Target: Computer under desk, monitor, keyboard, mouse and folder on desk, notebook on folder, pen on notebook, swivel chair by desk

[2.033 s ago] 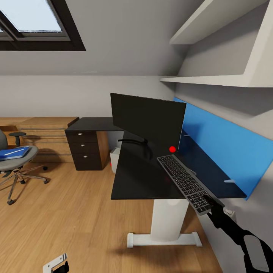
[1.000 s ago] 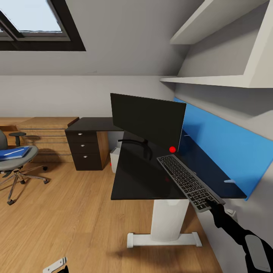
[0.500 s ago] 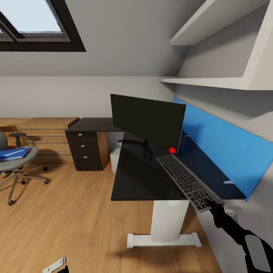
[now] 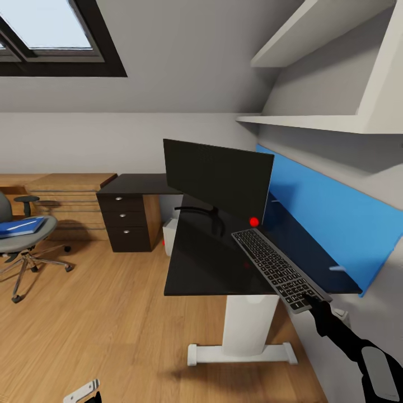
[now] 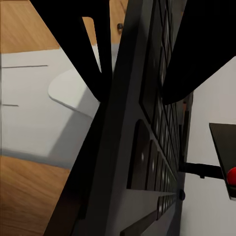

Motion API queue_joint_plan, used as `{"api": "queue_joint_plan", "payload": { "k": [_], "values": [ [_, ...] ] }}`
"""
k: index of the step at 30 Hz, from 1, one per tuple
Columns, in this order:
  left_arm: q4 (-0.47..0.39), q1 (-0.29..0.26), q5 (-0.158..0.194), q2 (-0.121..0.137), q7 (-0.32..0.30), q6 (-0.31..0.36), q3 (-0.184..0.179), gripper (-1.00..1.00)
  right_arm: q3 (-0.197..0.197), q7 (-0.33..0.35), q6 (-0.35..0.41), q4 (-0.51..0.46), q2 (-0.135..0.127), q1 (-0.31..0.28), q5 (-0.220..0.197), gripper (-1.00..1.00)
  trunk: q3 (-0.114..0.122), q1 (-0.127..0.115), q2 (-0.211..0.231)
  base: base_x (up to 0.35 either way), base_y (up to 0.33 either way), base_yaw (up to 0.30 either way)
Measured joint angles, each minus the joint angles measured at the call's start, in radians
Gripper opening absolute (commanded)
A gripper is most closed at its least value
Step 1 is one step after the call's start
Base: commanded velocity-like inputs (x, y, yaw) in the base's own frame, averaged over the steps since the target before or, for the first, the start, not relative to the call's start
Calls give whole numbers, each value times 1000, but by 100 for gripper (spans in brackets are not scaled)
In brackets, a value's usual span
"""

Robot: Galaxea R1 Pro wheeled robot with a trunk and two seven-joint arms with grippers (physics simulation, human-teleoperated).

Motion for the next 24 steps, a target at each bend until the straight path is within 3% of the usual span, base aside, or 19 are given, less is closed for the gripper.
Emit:
{"api": "queue_joint_plan", "payload": {
  "k": [18, 20, 24],
  "values": [
    [0, 0, 0, 0, 0, 0, 1, 100, 3, 0, -1, -2, 5, 0, 2, -100, 0, 0, 0, -305, 0, 0],
    [0, 0, 0, 0, 0, 1, 1, 100, 20, 0, -3, -6, 8, 0, 6, -100, 0, 0, 0, -123, 0, 0],
    [0, 0, 0, 0, 0, 0, 1, 100, 119, -1, -5, -11, 35, 0, 9, -100, 0, 0, 0, -34, 0, 0]
  ]
}}
